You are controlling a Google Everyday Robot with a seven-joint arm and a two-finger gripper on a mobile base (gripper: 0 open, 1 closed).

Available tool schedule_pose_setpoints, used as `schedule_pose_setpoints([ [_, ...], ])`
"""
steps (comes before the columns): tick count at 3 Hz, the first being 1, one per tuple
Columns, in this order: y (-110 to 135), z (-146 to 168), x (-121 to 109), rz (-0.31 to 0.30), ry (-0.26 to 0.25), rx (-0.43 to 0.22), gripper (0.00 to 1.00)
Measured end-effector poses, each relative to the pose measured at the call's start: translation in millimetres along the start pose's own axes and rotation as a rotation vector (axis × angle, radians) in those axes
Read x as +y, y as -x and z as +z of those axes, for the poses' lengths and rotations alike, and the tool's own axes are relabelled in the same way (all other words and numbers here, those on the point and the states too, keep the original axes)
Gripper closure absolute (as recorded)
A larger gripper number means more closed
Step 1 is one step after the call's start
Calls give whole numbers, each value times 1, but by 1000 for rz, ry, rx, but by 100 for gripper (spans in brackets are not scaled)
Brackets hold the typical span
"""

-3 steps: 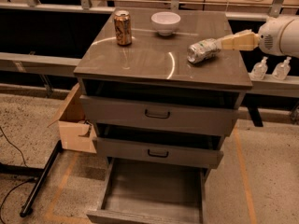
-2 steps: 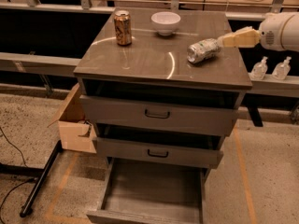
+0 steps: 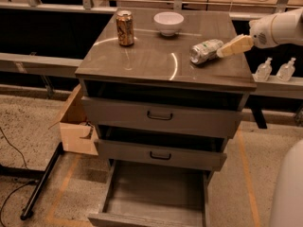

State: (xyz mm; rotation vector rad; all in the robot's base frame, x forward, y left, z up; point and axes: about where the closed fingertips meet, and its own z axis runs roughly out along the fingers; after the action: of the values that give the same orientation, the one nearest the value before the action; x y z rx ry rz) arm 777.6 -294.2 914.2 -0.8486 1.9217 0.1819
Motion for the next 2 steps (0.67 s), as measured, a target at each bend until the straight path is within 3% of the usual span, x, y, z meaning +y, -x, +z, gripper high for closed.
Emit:
schedule_pose_setpoints([
  [1,14,1,8,-94,89,28,0],
  [2,56,-21,34,-239,189,13,0],
])
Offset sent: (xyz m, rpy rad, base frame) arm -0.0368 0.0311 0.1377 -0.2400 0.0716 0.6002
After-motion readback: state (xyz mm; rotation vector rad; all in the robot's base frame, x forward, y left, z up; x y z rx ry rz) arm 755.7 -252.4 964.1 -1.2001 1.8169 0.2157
